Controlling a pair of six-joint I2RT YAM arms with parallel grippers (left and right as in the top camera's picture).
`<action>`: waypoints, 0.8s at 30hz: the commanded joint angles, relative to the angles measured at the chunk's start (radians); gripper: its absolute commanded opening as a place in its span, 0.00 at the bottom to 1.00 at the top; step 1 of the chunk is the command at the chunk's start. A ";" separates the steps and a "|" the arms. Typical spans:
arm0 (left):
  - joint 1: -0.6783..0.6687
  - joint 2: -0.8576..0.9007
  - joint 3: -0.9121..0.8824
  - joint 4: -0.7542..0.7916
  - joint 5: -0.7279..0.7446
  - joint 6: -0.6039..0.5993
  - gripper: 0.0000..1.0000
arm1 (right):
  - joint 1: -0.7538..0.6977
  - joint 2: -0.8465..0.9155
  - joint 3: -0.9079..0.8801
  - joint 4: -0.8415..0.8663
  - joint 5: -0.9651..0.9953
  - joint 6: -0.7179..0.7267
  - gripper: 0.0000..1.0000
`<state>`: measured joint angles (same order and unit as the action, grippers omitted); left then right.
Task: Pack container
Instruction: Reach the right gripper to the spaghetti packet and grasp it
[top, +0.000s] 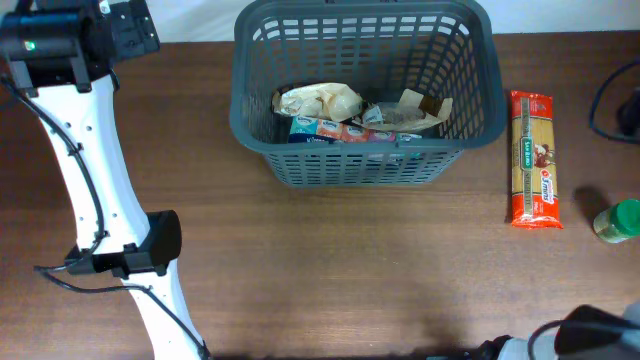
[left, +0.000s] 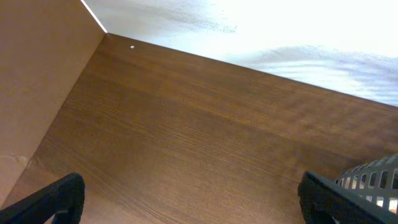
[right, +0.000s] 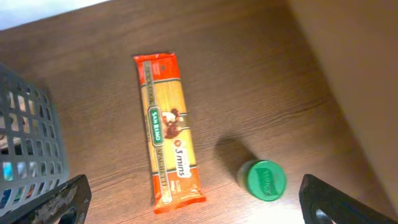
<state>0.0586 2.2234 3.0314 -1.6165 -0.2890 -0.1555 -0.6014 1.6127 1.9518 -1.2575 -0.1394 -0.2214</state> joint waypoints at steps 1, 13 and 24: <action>0.002 0.007 -0.002 -0.001 -0.011 -0.012 0.99 | -0.001 0.046 0.019 -0.007 -0.075 -0.007 0.99; 0.001 0.007 -0.002 -0.001 -0.011 -0.012 0.99 | 0.002 0.301 0.019 0.008 -0.071 -0.079 0.99; 0.002 0.007 -0.002 -0.001 -0.011 -0.012 0.99 | 0.058 0.602 0.019 0.071 -0.071 -0.093 0.99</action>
<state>0.0586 2.2234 3.0314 -1.6161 -0.2890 -0.1555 -0.5854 2.1624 1.9598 -1.1995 -0.1936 -0.2947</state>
